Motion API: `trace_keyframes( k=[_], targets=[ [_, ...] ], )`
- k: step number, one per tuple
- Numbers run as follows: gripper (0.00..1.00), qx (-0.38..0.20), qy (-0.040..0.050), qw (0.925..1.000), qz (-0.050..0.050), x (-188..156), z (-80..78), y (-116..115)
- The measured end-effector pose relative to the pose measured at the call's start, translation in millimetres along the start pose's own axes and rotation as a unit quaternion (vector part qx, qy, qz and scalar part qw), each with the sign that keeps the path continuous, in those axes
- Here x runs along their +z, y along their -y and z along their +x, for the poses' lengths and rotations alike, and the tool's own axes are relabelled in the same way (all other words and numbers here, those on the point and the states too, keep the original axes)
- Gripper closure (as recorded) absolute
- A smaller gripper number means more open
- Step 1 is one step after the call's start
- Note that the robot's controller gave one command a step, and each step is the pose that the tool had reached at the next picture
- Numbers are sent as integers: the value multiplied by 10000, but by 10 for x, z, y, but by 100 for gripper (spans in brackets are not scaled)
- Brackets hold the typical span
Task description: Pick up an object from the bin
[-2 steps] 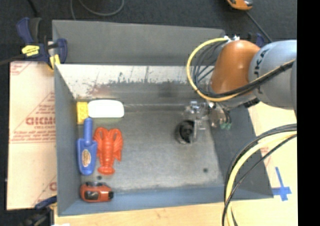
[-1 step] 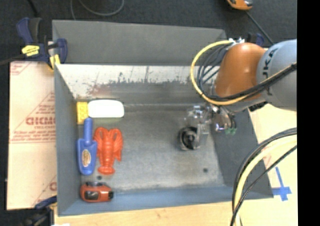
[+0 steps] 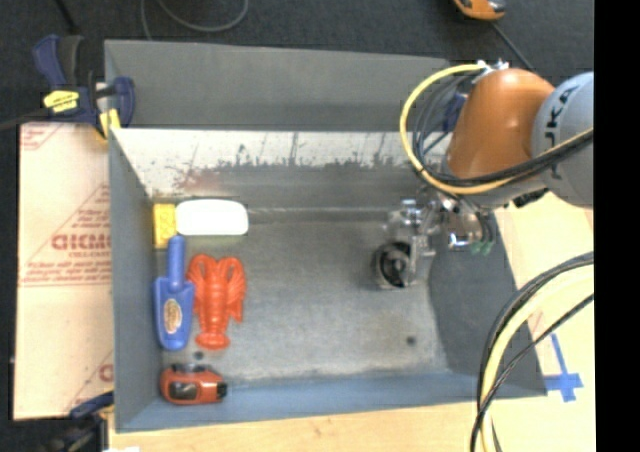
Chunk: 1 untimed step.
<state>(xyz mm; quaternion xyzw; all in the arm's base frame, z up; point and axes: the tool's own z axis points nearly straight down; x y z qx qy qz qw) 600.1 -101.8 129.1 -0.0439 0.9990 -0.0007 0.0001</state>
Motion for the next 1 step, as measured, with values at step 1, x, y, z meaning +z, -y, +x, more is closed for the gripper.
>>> trace_keyframes(
  k=[1],
  targets=[
    [100, 14, 15, 10000, -8, -1059, 377, -475]
  ],
)
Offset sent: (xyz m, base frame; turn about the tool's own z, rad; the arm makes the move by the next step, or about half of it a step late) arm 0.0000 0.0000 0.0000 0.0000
